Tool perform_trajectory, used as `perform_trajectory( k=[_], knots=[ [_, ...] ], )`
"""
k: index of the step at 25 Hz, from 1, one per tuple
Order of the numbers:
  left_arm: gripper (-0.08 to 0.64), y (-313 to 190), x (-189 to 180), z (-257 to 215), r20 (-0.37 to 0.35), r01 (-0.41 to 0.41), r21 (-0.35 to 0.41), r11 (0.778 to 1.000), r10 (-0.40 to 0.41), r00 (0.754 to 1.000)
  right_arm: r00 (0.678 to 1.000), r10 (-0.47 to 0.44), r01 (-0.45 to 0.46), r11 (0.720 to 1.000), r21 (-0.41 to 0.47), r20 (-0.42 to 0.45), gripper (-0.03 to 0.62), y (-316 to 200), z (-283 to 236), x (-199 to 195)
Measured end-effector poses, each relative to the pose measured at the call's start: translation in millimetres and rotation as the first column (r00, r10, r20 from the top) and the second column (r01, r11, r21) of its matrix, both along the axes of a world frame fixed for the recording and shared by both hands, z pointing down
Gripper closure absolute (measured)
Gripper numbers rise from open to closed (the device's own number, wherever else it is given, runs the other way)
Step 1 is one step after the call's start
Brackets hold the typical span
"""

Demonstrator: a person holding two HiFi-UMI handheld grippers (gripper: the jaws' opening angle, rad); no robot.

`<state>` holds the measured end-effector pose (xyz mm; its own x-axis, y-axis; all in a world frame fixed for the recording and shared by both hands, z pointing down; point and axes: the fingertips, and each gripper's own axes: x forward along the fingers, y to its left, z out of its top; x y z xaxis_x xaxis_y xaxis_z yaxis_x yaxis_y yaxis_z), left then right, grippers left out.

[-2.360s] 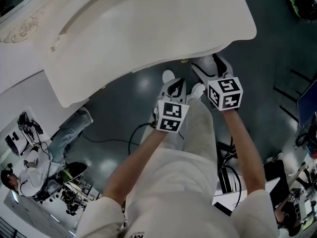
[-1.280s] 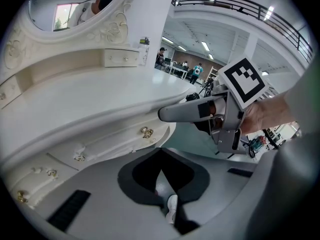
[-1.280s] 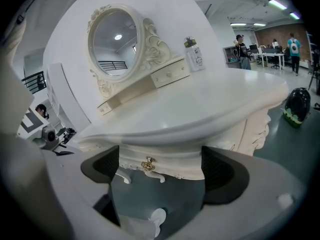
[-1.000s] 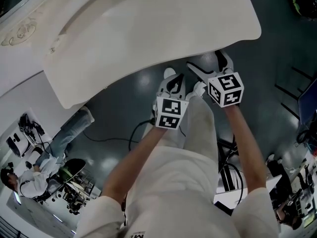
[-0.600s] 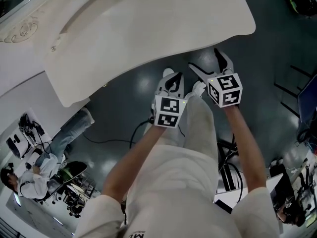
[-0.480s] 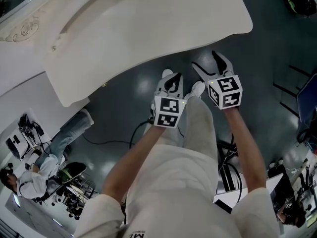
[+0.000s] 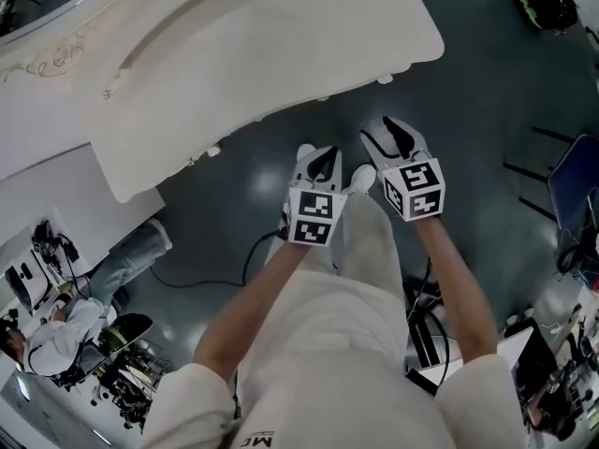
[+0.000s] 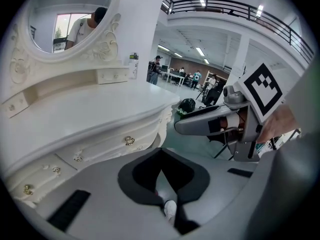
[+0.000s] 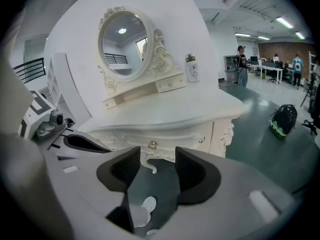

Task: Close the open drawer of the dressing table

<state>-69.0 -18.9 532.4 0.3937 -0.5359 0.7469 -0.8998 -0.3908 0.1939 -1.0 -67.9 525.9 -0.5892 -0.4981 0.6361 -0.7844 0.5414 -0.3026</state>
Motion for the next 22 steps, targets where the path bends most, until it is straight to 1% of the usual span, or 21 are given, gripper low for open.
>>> perform_trajectory(
  k=[3, 5, 7, 9, 10, 13, 19, 22],
  knots=[
    [0.552, 5.5, 6.7, -10.4, 0.001, -0.003, 0.012, 1.0, 0.003, 1.0, 1.0, -0.009, 0.009, 1.0, 0.017, 0.0, 0.392, 10.4, -13.3, 4.0],
    [0.552, 6.4, 10.2, -16.2, 0.001, -0.006, 0.023, 1.0, 0.006, 1.0, 1.0, -0.005, 0.006, 0.999, 0.047, -0.004, 0.417, 13.9, -26.2, 7.0],
    [0.552, 6.2, 12.3, -23.3, 0.002, -0.007, 0.037, 0.999, 0.007, 1.0, 1.0, 0.007, -0.007, 0.997, 0.07, -0.004, 0.45, 16.6, -39.8, 9.9],
    [0.552, 5.9, 14.0, -32.7, 0.005, -0.002, 0.051, 0.999, 0.002, 1.0, 1.0, 0.028, -0.028, 0.996, 0.084, 0.002, 0.517, 19.9, -53.3, 14.3],
    [0.552, 5.3, 14.6, -37.7, 0.006, 0.004, 0.06, 0.998, -0.004, 1.0, 0.999, 0.038, -0.038, 0.995, 0.091, 0.007, 0.538, 21.3, -60.1, 16.7],
    [0.552, 4.5, 15.0, -50.3, -0.002, 0.034, 0.078, 0.996, -0.034, 0.999, 0.998, 0.055, -0.056, 0.991, 0.118, 0.011, 0.572, 25.5, -78.1, 23.5],
    [0.552, 10.2, 18.3, -73.3, -0.041, 0.075, 0.09, 0.993, -0.071, 0.997, 0.999, 0.053, -0.052, 0.989, 0.139, -0.004, 0.589, 39.6, -104.6, 26.2],
    [0.552, 7.2, 23.2, -94.2, -0.063, 0.078, 0.123, 0.989, -0.071, 0.995, 0.999, 0.045, -0.044, 0.987, 0.153, -0.003, 0.589, 46.6, -118.6, 25.2]
  ],
)
